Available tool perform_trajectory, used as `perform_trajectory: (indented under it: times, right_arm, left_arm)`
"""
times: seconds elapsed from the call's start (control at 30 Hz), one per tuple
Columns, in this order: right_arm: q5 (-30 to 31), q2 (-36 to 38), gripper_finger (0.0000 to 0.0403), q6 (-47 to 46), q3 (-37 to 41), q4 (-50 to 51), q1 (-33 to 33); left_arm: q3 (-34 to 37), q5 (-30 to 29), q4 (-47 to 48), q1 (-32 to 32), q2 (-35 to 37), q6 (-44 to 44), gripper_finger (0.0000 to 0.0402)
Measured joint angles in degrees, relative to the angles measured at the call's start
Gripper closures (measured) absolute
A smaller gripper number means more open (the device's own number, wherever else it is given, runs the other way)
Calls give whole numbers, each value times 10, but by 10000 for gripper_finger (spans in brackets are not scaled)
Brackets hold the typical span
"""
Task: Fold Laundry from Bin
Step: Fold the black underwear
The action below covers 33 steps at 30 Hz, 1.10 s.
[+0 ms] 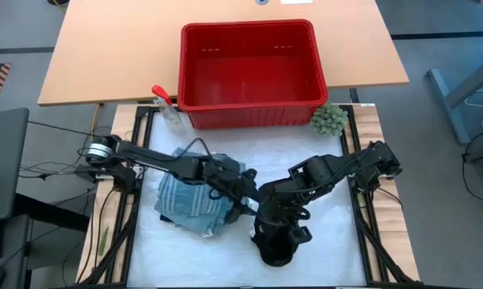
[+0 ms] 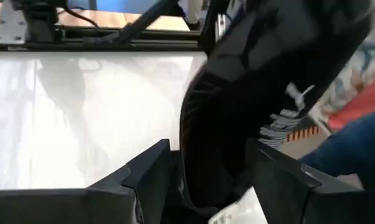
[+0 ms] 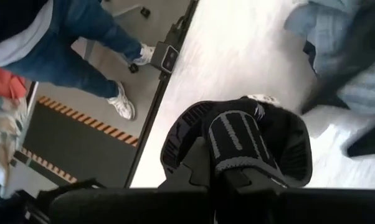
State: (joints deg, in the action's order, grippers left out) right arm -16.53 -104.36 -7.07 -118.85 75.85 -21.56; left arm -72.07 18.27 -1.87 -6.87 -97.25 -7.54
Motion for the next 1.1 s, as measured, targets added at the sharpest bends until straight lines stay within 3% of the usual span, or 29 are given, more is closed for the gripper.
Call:
perform_trajectory:
  times: [0.3,0.77,0.87,0.97,1.1]
  right_arm:
    - [0,0,382,-83,0,0,0]
    - [15,0,382,-92,1,-14,1]
    - [17,0,382,-82,1,-2,3]
    - [18,1,382,-79,1,20,3]
    - [39,5,381,-62,1,81,3]
  left_arm:
    - [-1,-45,-51,1,-22,69,204]
    - [-20,-4,-87,1,-102,5,212]
    - [-26,-21,-91,-7,-108,13,262]
    - [-25,-59,-90,-15,-104,3,363]
    - [-25,-132,-77,-22,-79,-21,396]
